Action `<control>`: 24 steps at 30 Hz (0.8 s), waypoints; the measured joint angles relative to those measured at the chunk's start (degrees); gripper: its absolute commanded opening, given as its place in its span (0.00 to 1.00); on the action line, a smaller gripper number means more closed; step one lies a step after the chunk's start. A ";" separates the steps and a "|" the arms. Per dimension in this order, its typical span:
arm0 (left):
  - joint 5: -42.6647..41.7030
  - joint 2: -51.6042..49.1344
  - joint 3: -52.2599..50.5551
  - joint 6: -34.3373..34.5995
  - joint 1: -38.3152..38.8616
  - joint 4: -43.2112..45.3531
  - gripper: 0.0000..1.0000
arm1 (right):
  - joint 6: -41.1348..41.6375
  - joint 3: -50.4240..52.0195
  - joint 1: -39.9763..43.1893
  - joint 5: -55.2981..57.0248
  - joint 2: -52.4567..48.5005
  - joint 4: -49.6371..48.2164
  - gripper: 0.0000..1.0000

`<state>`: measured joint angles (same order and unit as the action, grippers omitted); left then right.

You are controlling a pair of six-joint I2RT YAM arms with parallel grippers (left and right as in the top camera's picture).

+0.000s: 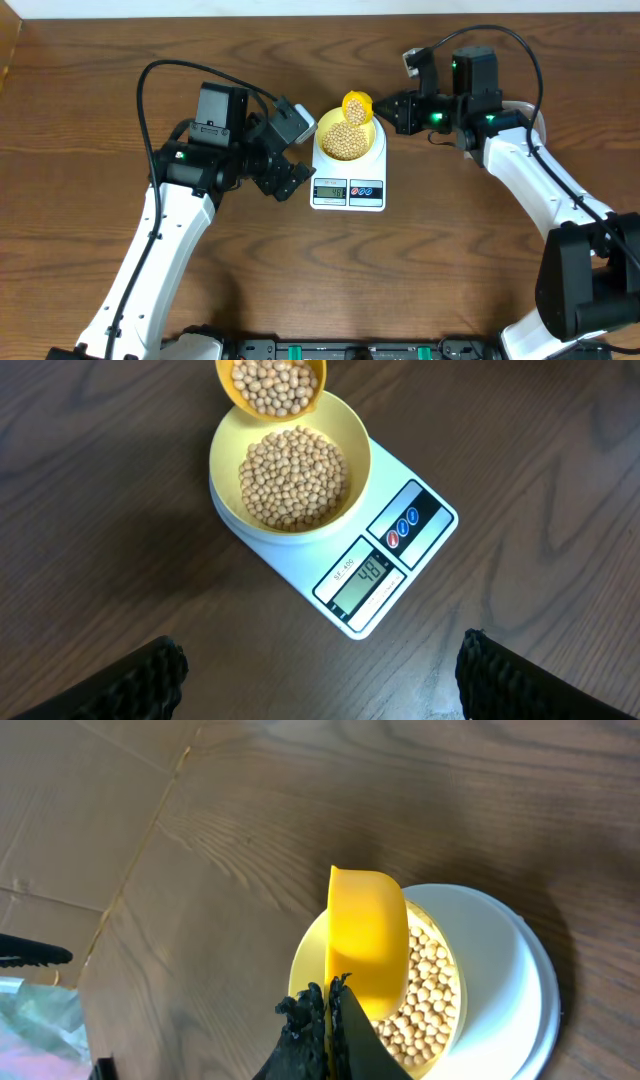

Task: Scoop item into bowl and weigh 50g on scale

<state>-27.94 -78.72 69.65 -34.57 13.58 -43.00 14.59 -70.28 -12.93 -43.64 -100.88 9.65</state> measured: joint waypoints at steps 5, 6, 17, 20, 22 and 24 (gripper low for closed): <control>0.00 0.00 0.00 0.00 0.00 0.00 0.88 | 0.35 0.00 -0.09 0.37 0.00 0.26 0.01; 0.00 0.00 0.00 0.00 0.00 0.00 0.88 | 0.28 0.00 -0.13 0.44 0.00 0.66 0.01; 0.00 0.00 0.00 0.00 0.00 0.02 0.88 | 0.92 0.00 -0.28 1.53 0.00 1.09 0.01; 0.00 0.00 0.00 0.00 0.00 0.00 0.88 | 0.35 0.00 -0.31 0.81 0.00 1.25 0.01; 0.00 0.00 0.00 0.00 0.00 0.00 0.88 | -0.11 0.00 -0.48 1.27 0.00 1.29 0.01; 0.00 0.00 0.00 0.00 0.00 0.00 0.88 | -0.37 0.00 -0.46 1.20 0.00 1.29 0.01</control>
<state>-27.94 -78.72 69.65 -34.57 13.58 -43.00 14.22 -70.28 -13.39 -42.44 -100.88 10.94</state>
